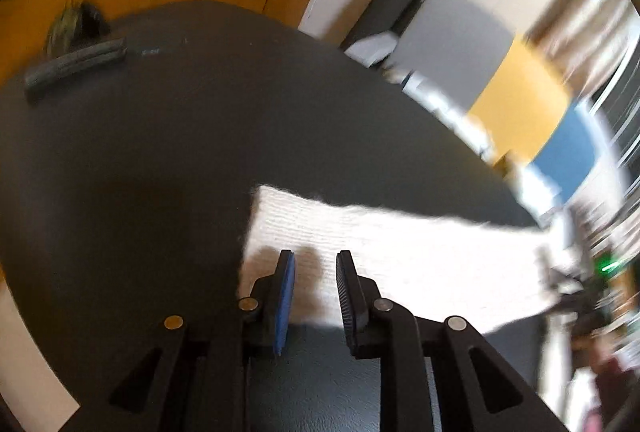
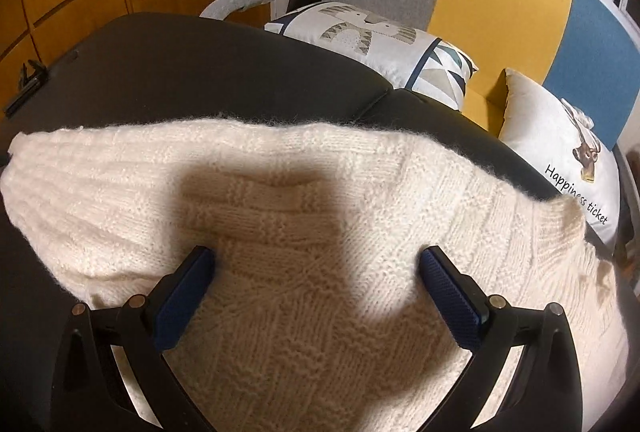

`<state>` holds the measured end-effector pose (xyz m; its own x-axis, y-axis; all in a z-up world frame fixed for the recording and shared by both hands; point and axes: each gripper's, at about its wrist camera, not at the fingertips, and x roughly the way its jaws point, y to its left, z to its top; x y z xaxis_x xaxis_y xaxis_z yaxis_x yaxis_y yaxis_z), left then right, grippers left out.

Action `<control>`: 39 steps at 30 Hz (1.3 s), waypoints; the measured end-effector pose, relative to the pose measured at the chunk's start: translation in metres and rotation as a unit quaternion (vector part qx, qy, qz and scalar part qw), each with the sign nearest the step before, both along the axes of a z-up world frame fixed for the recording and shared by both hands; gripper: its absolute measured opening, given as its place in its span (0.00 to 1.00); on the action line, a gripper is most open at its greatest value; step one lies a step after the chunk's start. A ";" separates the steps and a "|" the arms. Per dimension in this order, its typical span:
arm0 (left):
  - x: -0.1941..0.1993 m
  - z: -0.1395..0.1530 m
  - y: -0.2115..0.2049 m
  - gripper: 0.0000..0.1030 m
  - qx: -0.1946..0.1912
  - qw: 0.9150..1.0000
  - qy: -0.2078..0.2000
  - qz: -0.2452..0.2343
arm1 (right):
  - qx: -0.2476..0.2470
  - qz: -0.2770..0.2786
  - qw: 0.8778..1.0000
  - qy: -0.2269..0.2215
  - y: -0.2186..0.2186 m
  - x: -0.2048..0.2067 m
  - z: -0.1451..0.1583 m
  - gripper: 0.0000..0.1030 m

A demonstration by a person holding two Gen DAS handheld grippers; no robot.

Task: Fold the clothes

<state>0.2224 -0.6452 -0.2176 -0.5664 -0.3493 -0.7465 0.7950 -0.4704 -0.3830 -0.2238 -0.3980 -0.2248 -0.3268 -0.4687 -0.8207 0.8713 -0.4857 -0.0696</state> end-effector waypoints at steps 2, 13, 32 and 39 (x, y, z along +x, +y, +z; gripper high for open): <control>0.021 0.006 -0.009 0.21 -0.003 1.000 0.008 0.011 | 0.007 0.000 1.000 -0.006 0.000 0.001 0.002 1.00; 0.025 -0.026 -0.086 0.24 0.153 0.981 0.097 -0.076 | -0.063 0.131 0.981 -0.126 -0.041 0.095 0.051 1.00; 0.001 -0.032 -0.102 0.23 0.192 0.971 0.062 -0.129 | -0.018 0.122 0.991 -0.049 -0.061 0.126 0.004 1.00; -0.018 -0.027 -0.088 0.10 0.196 0.965 0.066 -0.160 | -0.008 0.125 0.992 -0.029 -0.060 0.128 0.000 1.00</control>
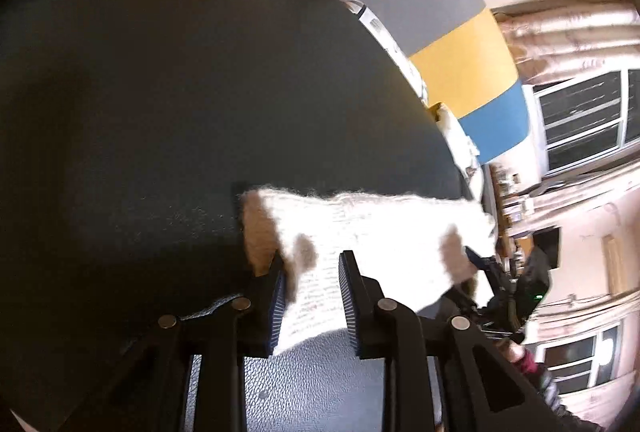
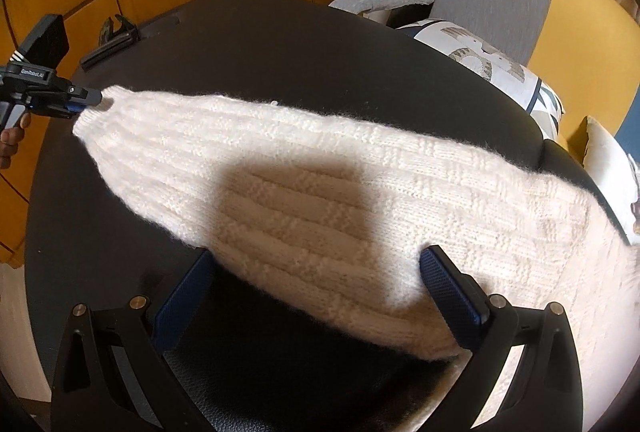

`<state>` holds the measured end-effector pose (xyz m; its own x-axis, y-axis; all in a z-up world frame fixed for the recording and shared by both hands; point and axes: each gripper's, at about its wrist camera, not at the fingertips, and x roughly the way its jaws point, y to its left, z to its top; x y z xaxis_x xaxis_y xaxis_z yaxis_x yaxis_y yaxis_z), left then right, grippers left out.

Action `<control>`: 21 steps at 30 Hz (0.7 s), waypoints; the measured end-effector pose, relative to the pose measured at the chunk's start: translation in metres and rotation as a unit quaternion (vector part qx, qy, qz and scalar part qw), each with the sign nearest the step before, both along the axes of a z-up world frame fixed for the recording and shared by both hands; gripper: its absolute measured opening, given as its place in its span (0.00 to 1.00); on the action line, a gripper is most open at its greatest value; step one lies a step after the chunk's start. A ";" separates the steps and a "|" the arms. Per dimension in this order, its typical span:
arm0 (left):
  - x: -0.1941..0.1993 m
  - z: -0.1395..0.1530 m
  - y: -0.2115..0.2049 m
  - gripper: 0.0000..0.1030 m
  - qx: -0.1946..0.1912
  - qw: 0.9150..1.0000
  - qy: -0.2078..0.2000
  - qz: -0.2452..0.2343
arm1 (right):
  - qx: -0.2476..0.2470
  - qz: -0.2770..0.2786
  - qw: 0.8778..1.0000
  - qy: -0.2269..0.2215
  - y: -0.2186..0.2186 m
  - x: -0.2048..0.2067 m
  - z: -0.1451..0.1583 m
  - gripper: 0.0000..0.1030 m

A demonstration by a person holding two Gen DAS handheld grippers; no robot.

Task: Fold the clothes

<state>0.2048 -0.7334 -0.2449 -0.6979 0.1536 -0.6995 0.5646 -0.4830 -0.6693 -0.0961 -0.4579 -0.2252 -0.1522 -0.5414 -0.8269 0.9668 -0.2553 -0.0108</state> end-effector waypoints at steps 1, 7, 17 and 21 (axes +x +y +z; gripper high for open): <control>-0.003 0.008 0.005 0.03 -0.013 1.000 0.001 -0.005 | -0.001 0.000 1.000 0.000 0.000 0.000 0.000 1.00; -0.018 0.030 0.035 0.02 -0.165 0.982 -0.093 -0.016 | -0.004 0.001 1.000 0.003 0.001 -0.001 -0.002 1.00; -0.016 0.021 0.052 0.12 -0.189 0.978 -0.089 -0.025 | 0.004 0.030 0.999 0.023 -0.008 -0.011 0.022 1.00; -0.019 0.013 0.035 0.17 -0.141 0.987 -0.072 -0.022 | 0.016 0.025 0.999 0.018 -0.014 -0.026 0.012 1.00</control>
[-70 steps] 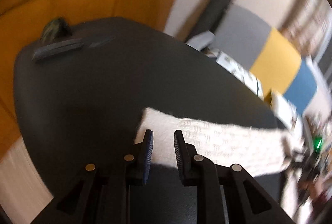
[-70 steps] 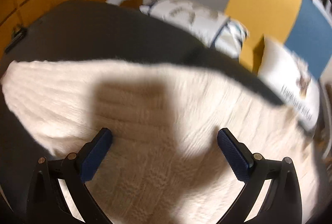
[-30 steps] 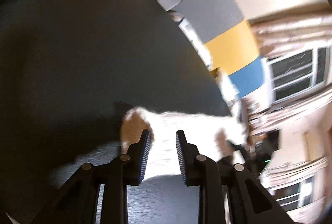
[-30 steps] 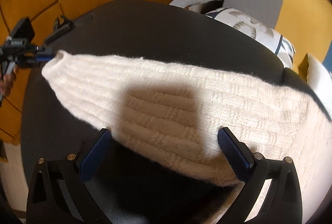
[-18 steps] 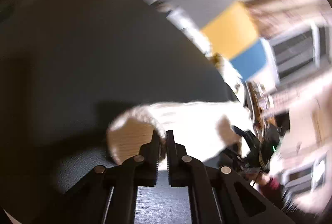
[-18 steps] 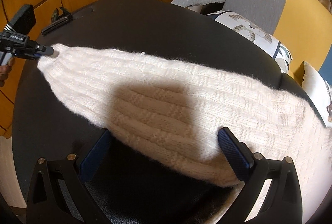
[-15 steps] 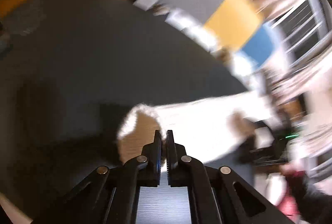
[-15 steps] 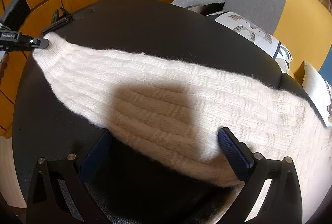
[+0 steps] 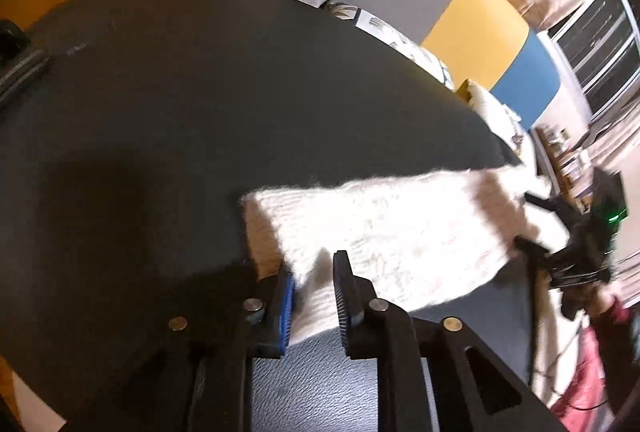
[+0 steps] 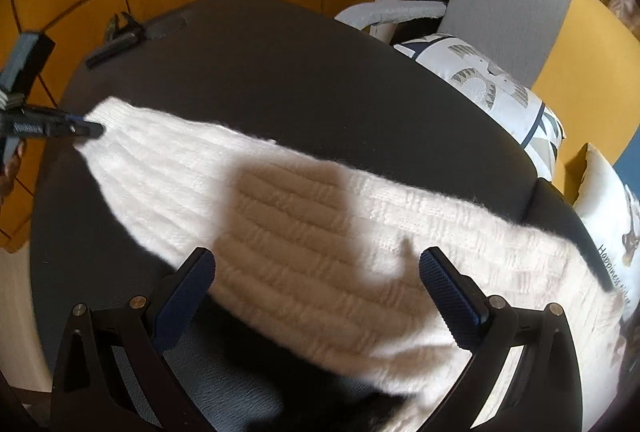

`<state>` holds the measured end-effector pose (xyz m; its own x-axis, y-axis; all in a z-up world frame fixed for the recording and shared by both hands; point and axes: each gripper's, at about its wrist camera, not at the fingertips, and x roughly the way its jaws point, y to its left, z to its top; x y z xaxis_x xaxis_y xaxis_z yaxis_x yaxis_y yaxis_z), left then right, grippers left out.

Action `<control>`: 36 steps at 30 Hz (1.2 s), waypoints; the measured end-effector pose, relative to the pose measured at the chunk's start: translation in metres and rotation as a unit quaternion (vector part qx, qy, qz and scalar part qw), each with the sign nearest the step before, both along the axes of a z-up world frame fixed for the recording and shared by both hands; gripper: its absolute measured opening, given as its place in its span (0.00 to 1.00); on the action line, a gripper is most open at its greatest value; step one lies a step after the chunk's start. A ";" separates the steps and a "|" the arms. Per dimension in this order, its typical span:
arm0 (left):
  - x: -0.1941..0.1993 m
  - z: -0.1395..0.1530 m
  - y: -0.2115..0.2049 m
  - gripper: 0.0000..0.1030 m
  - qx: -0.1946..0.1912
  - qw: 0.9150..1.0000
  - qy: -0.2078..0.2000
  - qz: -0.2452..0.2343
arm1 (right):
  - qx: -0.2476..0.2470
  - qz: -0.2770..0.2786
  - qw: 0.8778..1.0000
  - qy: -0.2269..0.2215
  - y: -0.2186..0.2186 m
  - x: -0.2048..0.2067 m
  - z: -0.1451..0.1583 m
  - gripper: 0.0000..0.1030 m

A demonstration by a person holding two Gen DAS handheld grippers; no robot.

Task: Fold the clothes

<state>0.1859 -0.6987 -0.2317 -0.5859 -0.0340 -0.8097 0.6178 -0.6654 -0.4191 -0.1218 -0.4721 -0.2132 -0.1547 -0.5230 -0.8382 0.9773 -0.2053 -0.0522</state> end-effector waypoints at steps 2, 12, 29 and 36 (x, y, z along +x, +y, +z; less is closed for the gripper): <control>-0.003 0.003 0.000 0.06 -0.005 1.000 -0.001 -0.001 | 0.017 -0.007 1.000 -0.017 -0.003 -0.007 -0.014 1.00; 0.058 0.054 0.012 0.02 -0.098 0.989 0.066 0.088 | -0.016 -0.013 1.000 -0.009 0.000 -0.016 0.008 0.90; 0.061 0.044 -0.007 0.08 -0.028 0.986 -0.014 0.167 | 0.002 -0.051 0.999 -0.020 -0.014 -0.027 0.001 0.97; 0.033 0.089 0.029 0.16 -0.086 0.983 0.065 0.149 | -0.137 -0.152 0.976 -0.073 0.105 -0.074 0.063 0.97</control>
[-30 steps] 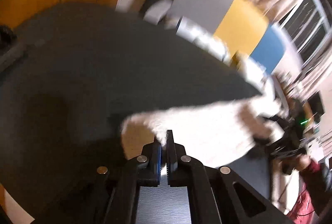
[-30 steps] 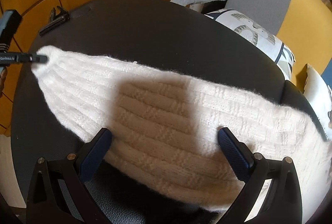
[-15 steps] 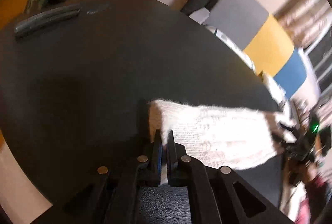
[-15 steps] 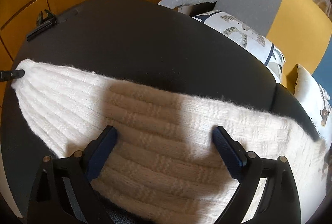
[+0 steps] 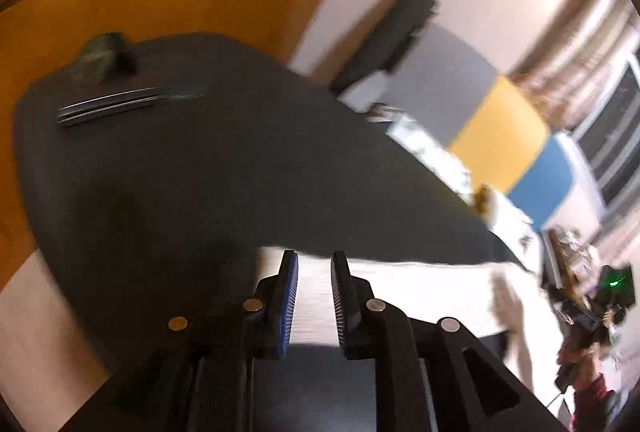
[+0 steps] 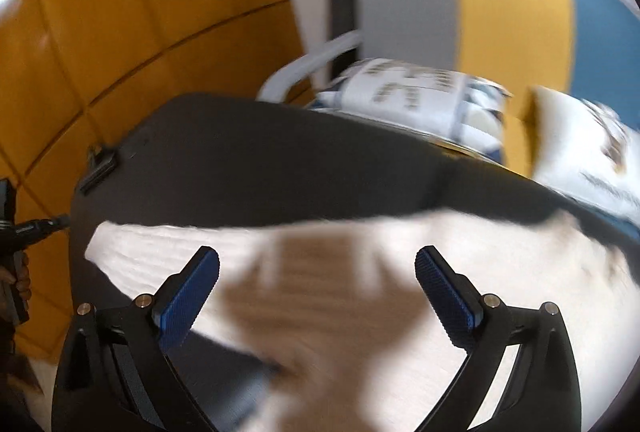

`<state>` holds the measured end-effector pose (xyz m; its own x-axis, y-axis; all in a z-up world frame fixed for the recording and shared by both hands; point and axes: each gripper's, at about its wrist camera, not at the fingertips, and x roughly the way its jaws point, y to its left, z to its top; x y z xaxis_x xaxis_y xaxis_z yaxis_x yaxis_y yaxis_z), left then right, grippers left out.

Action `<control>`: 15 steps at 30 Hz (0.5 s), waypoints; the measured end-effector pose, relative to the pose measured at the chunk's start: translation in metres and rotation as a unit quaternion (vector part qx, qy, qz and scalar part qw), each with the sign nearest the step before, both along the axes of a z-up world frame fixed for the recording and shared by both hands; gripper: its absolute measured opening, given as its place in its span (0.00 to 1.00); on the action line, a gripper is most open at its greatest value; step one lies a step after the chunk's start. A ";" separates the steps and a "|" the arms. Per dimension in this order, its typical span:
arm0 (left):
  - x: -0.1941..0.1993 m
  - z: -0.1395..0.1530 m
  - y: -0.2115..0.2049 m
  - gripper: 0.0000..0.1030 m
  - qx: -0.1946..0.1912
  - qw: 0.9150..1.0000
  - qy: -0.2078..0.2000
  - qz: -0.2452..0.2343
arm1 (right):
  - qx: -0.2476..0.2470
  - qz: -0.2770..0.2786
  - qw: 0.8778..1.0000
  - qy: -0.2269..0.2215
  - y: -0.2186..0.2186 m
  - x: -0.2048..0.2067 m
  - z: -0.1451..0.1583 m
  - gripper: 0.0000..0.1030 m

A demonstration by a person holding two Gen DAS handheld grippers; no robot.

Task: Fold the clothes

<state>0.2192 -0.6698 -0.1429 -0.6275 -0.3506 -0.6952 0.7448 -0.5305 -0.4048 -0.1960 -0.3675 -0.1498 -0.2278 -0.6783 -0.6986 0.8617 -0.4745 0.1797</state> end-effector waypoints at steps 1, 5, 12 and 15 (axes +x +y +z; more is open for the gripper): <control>-0.019 -0.001 0.006 0.16 -0.006 1.000 -0.012 -0.017 | 0.014 -0.013 1.000 0.009 0.012 -0.001 -0.004 0.97; -0.079 -0.018 0.024 0.16 -0.019 0.995 -0.070 -0.069 | 0.082 -0.033 0.996 0.020 0.036 0.003 -0.037 0.97; -0.097 -0.057 0.031 0.17 -0.015 0.989 -0.135 -0.055 | 0.105 -0.032 0.994 0.012 0.049 0.015 -0.080 1.00; -0.098 -0.051 0.028 0.16 -0.005 0.991 -0.135 -0.026 | 0.108 -0.031 0.994 0.013 0.047 0.012 -0.078 1.00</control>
